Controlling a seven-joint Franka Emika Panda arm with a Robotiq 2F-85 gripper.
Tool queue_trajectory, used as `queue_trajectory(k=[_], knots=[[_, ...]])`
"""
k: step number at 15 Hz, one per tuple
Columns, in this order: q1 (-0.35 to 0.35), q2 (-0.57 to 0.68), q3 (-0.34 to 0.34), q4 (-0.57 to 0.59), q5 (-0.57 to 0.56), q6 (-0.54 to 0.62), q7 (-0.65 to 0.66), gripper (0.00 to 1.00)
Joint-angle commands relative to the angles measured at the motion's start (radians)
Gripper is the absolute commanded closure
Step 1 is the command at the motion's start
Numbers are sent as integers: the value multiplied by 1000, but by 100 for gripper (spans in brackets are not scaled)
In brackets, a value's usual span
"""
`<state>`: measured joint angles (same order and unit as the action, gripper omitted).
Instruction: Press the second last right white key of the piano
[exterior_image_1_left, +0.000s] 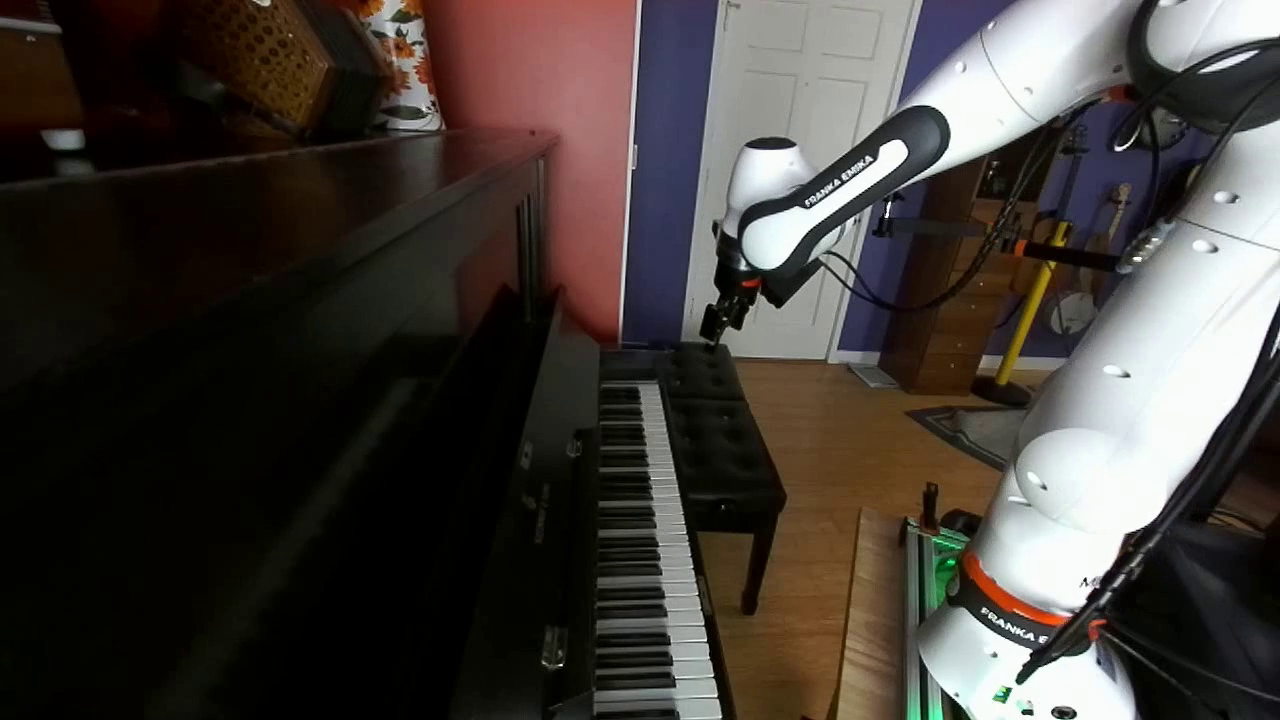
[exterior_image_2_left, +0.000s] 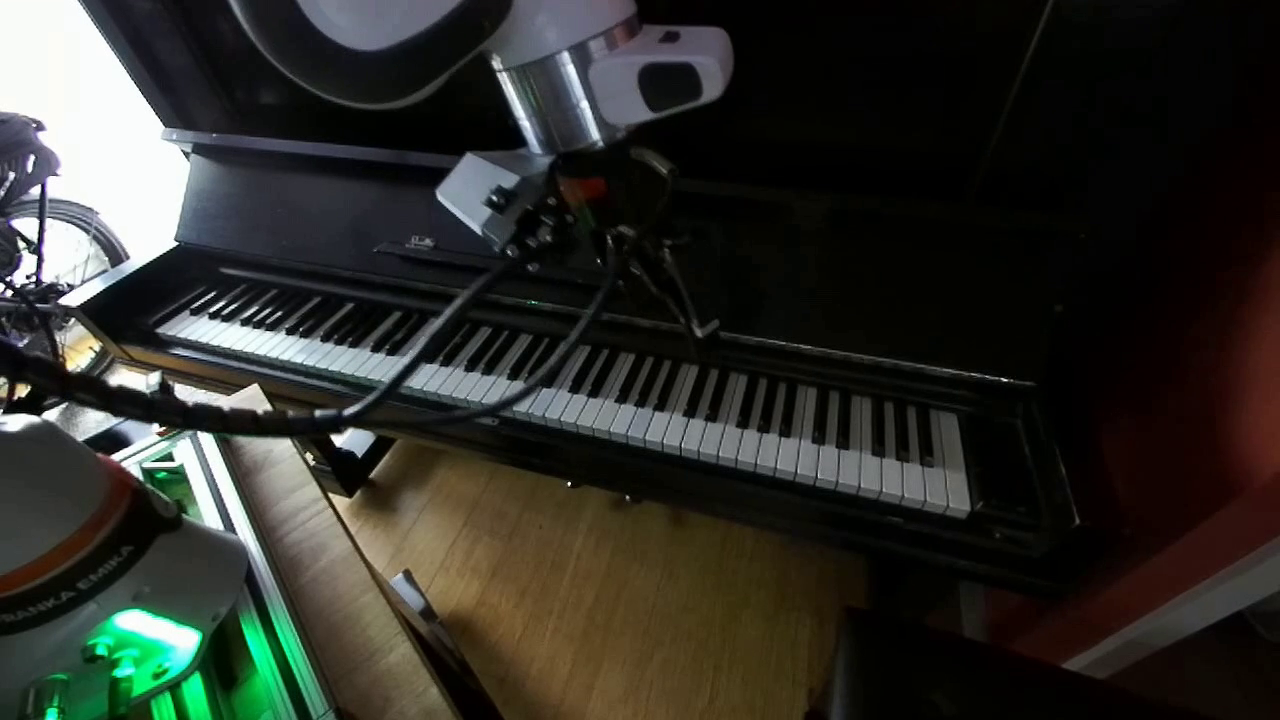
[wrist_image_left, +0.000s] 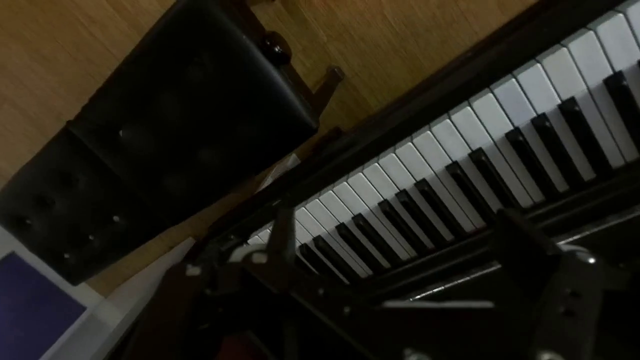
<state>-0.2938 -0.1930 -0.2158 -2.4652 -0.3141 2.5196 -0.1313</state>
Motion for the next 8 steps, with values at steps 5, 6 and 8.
queue_trajectory(k=[5,6,8], knots=[[-18,314,-131,187,280,94,-538,0],[-36,346,-123,213,317,84,-552,0],[-40,289,-110,169,267,80,-504,0]])
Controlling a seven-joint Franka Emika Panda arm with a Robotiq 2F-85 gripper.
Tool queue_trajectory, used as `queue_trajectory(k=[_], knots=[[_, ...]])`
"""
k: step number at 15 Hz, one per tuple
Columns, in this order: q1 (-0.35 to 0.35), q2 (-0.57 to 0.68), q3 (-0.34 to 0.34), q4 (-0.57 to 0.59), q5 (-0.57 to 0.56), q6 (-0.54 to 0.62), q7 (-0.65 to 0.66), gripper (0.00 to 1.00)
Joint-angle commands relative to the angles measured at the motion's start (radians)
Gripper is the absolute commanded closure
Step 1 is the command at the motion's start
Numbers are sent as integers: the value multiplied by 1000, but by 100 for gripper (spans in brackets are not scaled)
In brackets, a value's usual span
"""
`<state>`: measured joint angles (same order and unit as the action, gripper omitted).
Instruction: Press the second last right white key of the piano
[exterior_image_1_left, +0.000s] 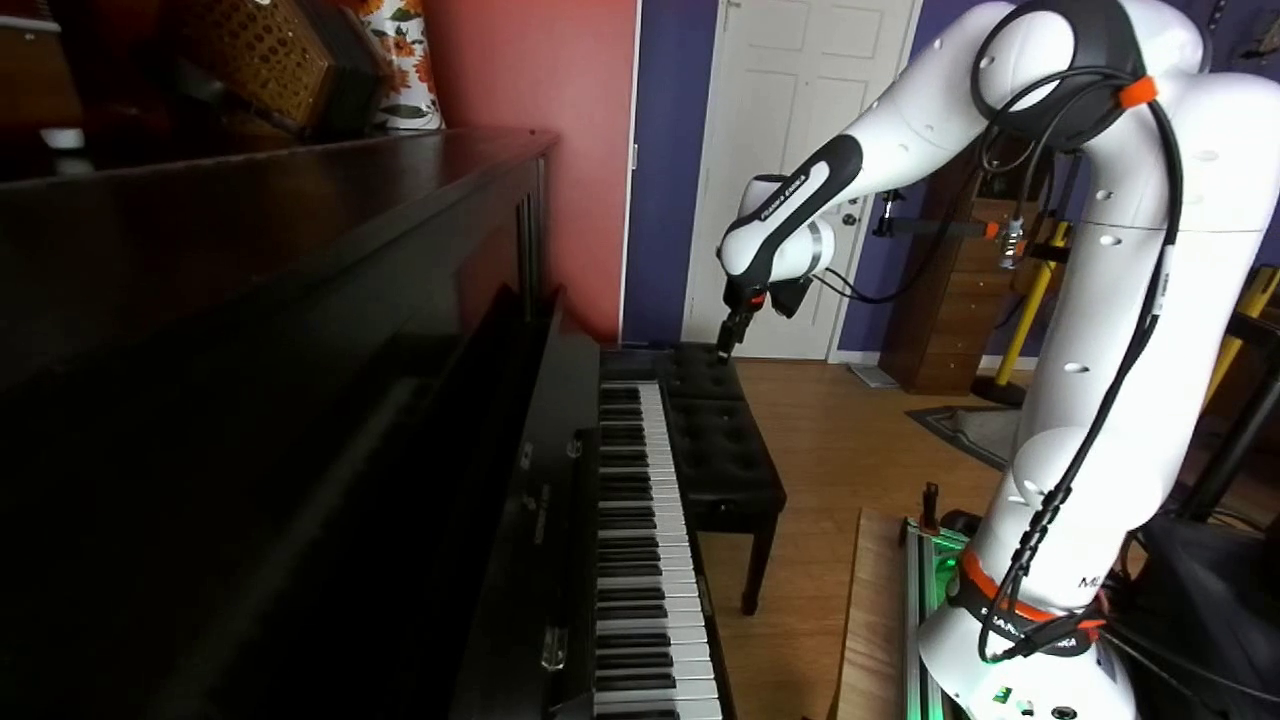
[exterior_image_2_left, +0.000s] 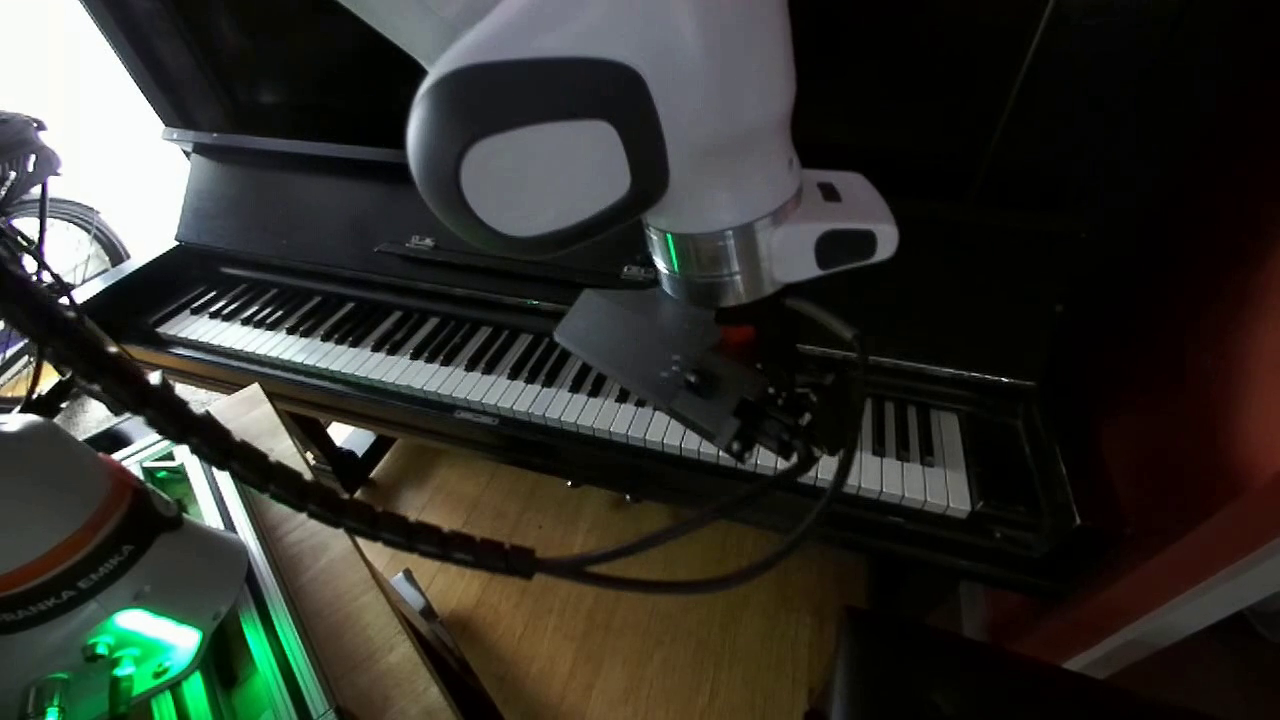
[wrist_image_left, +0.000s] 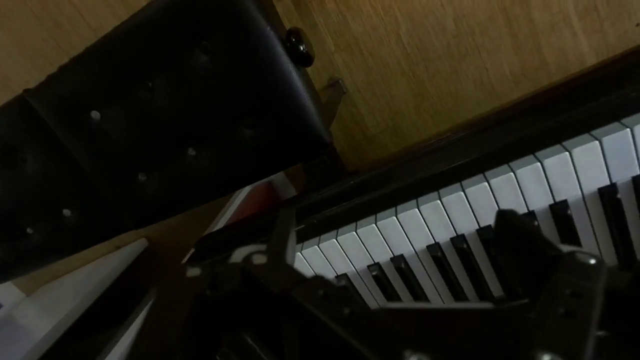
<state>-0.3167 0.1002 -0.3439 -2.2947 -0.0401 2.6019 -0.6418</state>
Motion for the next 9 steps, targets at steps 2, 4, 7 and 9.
queue_trajectory(k=[2,4,7,9], knots=[[-27,37,22,28,8,-2,-6,0],[-28,46,24,38,9,-2,-5,0],[-28,46,24,40,10,-2,-5,0],[-28,46,24,41,10,-2,-5,0]])
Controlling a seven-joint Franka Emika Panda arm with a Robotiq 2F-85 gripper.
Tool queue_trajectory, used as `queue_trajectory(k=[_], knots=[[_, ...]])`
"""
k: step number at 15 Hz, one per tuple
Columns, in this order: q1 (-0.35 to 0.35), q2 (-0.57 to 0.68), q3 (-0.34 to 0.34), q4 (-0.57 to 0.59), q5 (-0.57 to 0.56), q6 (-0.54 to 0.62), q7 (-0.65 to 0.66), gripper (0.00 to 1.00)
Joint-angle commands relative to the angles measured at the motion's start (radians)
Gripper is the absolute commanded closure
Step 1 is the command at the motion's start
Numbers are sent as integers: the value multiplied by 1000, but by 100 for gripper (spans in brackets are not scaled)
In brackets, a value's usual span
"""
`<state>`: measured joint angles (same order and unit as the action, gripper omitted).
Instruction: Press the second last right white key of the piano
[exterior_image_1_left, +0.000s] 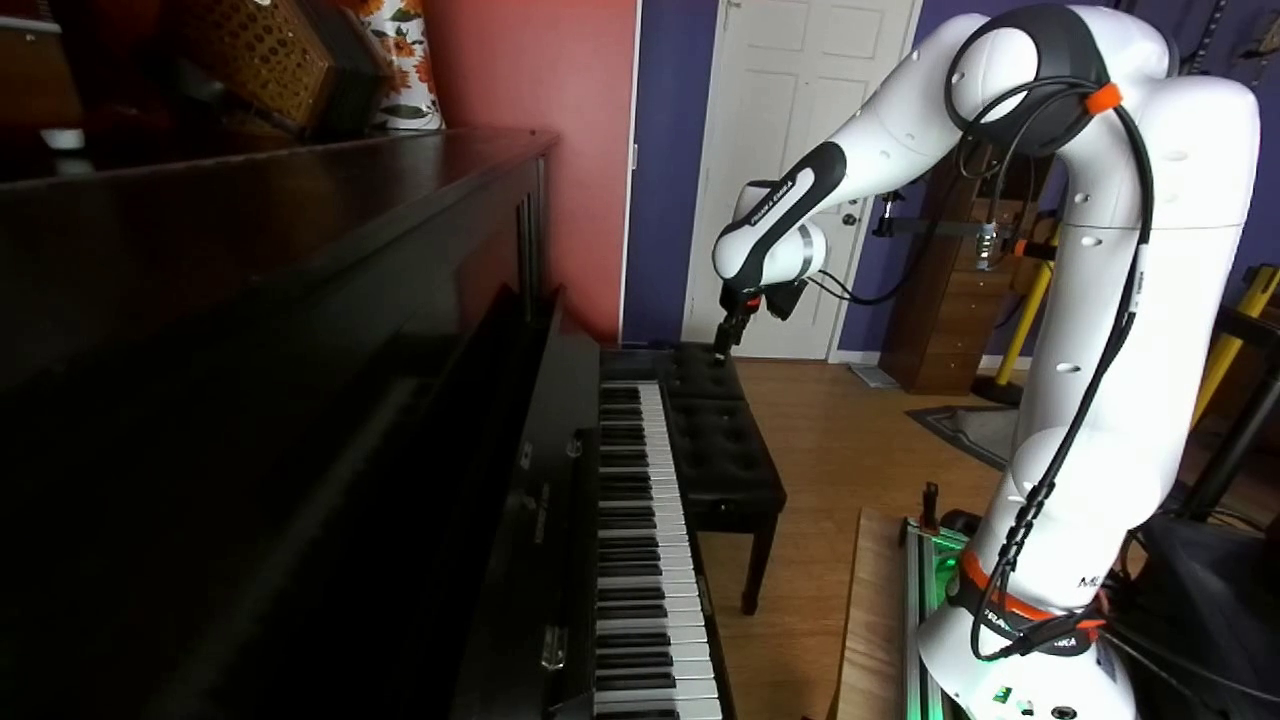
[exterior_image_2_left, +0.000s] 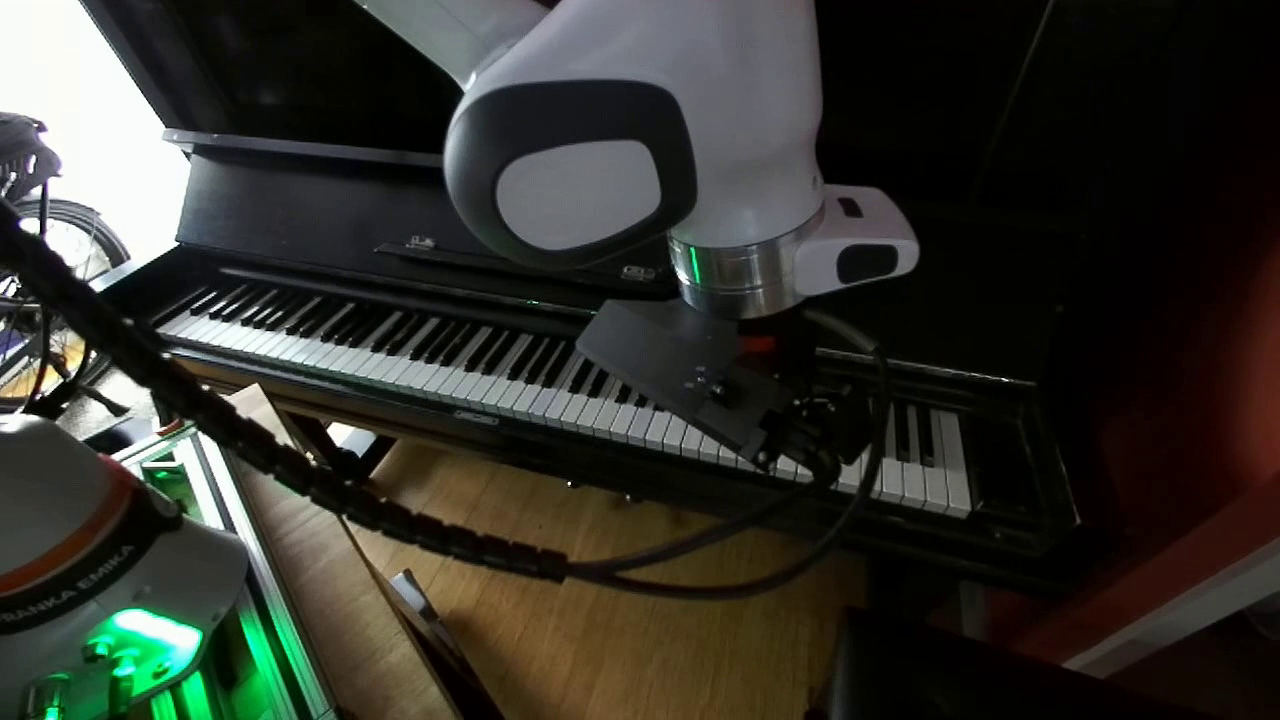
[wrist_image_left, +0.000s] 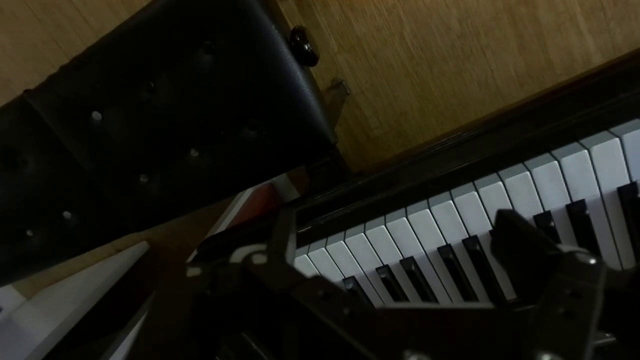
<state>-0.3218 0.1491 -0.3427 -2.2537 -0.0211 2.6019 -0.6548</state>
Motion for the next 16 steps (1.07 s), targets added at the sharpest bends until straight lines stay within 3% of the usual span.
queue_trajectory(k=[1,6,9,16], knots=[[-23,-3,23,0,-9,-2,8,0],[-23,-3,23,0,-9,-2,8,0],[-45,108,10,96,-18,62,55,0],[-226,310,145,339,136,37,-187,0]])
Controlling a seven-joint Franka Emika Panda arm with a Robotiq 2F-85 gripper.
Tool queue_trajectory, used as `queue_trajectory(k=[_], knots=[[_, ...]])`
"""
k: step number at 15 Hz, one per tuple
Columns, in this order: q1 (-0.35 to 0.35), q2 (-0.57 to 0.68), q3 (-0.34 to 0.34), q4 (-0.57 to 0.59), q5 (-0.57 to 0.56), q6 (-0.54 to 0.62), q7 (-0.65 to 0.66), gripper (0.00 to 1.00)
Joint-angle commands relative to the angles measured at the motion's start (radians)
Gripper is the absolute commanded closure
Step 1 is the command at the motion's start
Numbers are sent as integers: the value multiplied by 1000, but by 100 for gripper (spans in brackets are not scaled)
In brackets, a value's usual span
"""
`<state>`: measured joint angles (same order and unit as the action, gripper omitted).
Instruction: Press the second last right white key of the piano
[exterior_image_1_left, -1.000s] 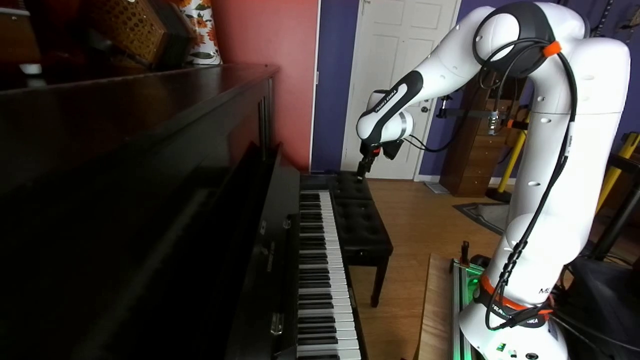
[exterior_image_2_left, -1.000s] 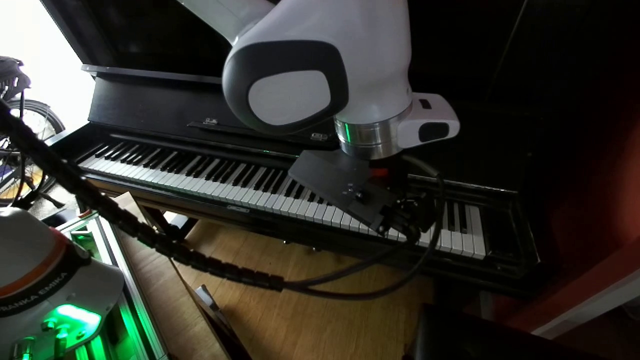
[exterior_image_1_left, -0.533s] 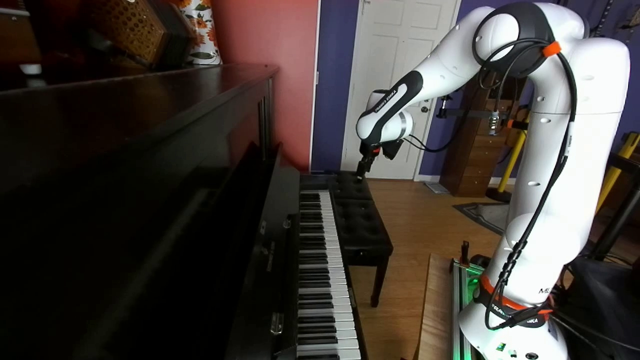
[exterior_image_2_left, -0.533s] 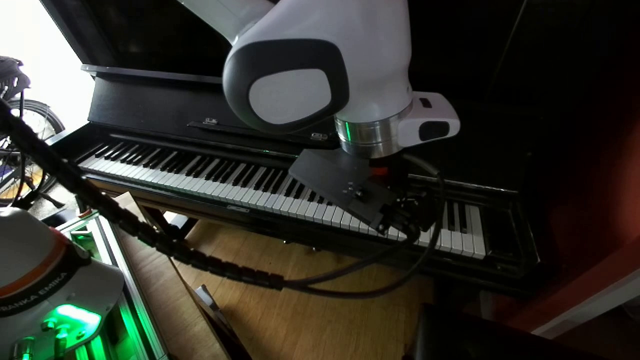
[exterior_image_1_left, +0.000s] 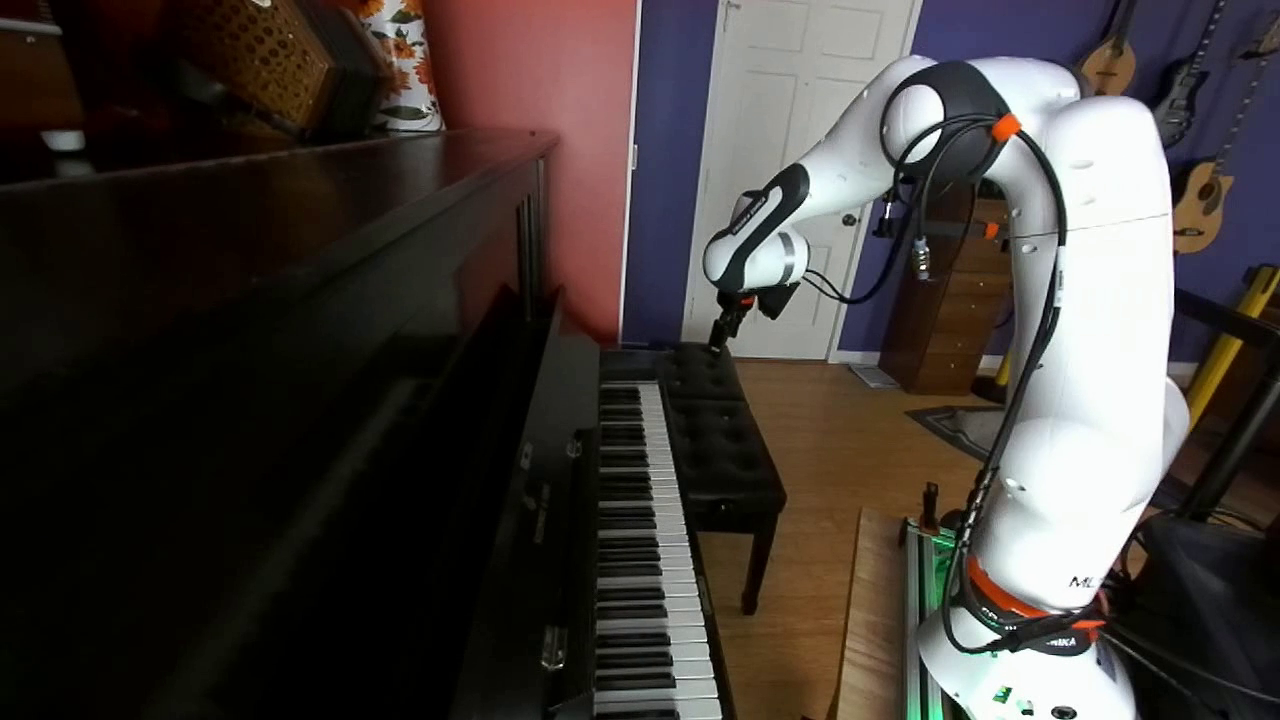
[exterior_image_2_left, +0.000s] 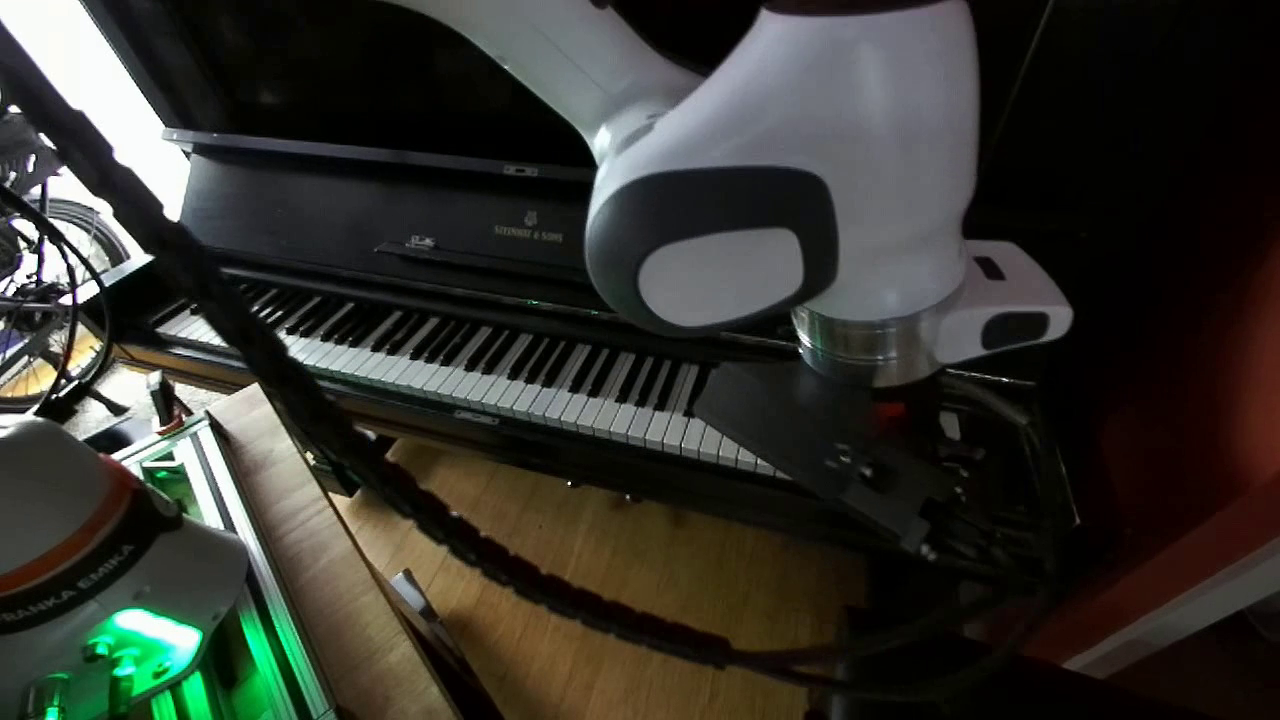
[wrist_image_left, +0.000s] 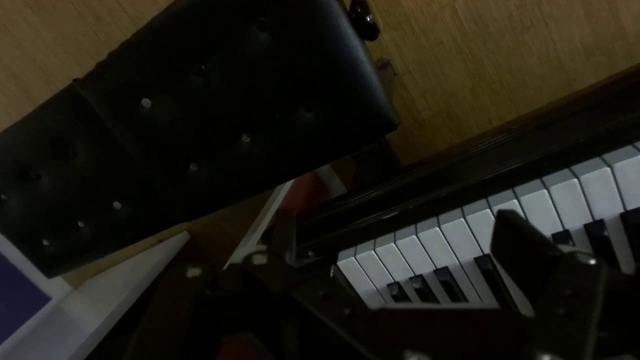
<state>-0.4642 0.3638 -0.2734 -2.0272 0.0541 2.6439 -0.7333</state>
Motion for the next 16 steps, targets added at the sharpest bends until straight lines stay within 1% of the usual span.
queue_trajectory(k=[1,2,4,7,9,10,11,13,15,16], knots=[[-107,121,104,152,84,-28,-139,0],[-127,148,127,188,98,-40,-169,0],[-144,205,150,268,89,-70,-196,0],[-154,289,167,388,54,-128,-231,0],[-147,345,166,468,39,-195,-233,0],[-144,371,168,502,33,-220,-242,16],[-139,396,167,534,26,-236,-243,26],[-132,451,167,602,13,-259,-244,42],[-129,499,170,661,-2,-258,-247,58],[-128,523,171,688,-10,-253,-248,65]])
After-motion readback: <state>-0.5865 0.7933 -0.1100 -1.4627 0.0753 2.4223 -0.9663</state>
